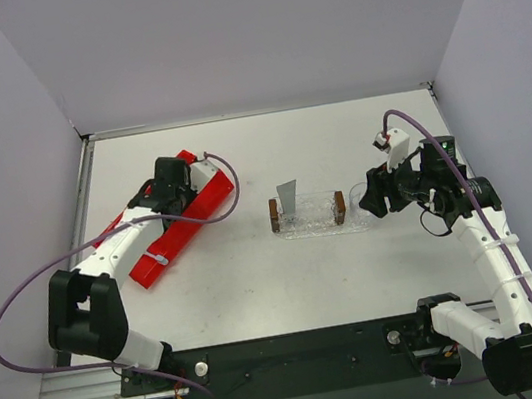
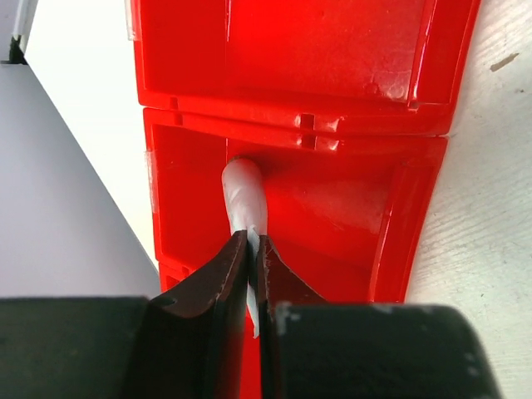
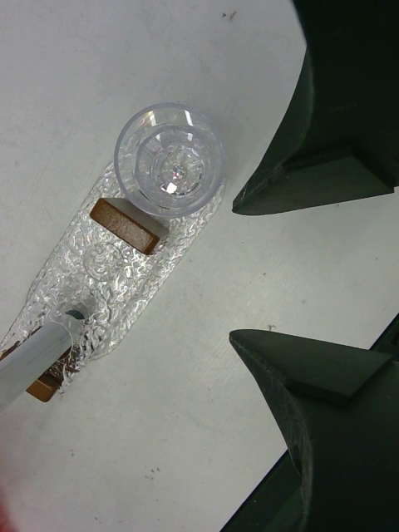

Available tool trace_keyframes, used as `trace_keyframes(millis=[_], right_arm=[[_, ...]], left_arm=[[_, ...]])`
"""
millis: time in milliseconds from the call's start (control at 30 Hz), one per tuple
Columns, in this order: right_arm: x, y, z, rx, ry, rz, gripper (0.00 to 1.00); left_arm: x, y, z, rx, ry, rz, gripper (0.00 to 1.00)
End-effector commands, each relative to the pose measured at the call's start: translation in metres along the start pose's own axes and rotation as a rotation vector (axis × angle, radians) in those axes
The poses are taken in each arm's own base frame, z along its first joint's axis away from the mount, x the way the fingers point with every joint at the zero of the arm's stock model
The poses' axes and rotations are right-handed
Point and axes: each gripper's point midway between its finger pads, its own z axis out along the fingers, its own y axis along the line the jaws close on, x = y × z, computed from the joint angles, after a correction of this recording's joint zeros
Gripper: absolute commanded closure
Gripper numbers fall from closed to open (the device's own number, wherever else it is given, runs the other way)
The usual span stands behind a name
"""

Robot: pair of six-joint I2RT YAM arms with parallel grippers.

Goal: Prepare toiletry sets of a toothbrush and toothpaste on the tray

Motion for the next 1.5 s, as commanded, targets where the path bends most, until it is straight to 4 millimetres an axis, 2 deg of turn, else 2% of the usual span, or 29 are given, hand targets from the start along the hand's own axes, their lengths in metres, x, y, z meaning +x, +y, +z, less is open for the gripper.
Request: trace_keyframes(millis=[0,200,500,567,633,667,733,900,1133,1200,1233,1333,1367,1467], right_arm=[[0.001,0.003,0.0,-0.023,0.0,0.012,0.47],[0.002,0.003,0.001,-0.024,0.002,0.013,0.47],[0.0,0.004,0.0,-0.026,-0.004,0.014,0.47],[0.001,0.004,0.0,-0.026,-0.002,0.014,0.47],[0.0,0.004,0.0,-0.024,-0.005,0.013,0.47],[0.0,0.004,0.0,-0.024,-0.005,0.013,0.47],[0.0,0.004,-0.001,-0.024,-0.006,0.012,0.47],[0.0,0.003,-0.001,-0.018,-0.007,0.012,0.47],[0.0,0.001,-0.002,-0.004,-0.006,0.009,0.47],[0.0,0.0,-0.002,0.001,-0.005,0.006,0.47],[0.0,-0.001,-0.002,0.007,-0.004,0.006,0.47],[0.001,-0.004,-0.002,0.021,0.0,0.007,0.47],[0.001,-0.007,-0.002,0.035,0.001,0.006,0.47],[0.002,-0.012,-0.002,0.063,0.01,0.004,0.48]], left_arm=[[-0.008,0.003,-0.004,0.032,-0.018,-0.043,0.87],[-0.02,0.017,-0.015,0.015,-0.035,-0.047,1.0],[-0.04,0.048,-0.044,-0.029,-0.061,-0.033,1.0],[-0.053,0.057,-0.057,-0.032,-0.097,-0.04,1.0],[-0.055,0.058,-0.067,-0.01,-0.101,-0.044,1.0],[-0.066,0.063,-0.078,-0.004,-0.141,-0.061,1.0],[-0.071,0.064,-0.09,0.014,-0.163,-0.077,1.0],[-0.103,0.068,-0.133,0.099,-0.296,-0.135,1.0],[-0.156,0.048,-0.183,0.305,-0.49,-0.171,1.0],[-0.17,0.04,-0.192,0.342,-0.526,-0.155,1.0],[-0.185,0.033,-0.207,0.359,-0.572,-0.13,1.0],[-0.204,0.019,-0.218,0.391,-0.595,-0.081,1.0],[-0.219,0.011,-0.228,0.412,-0.62,-0.054,1.0],[-0.243,-0.002,-0.241,0.458,-0.65,-0.015,1.0]])
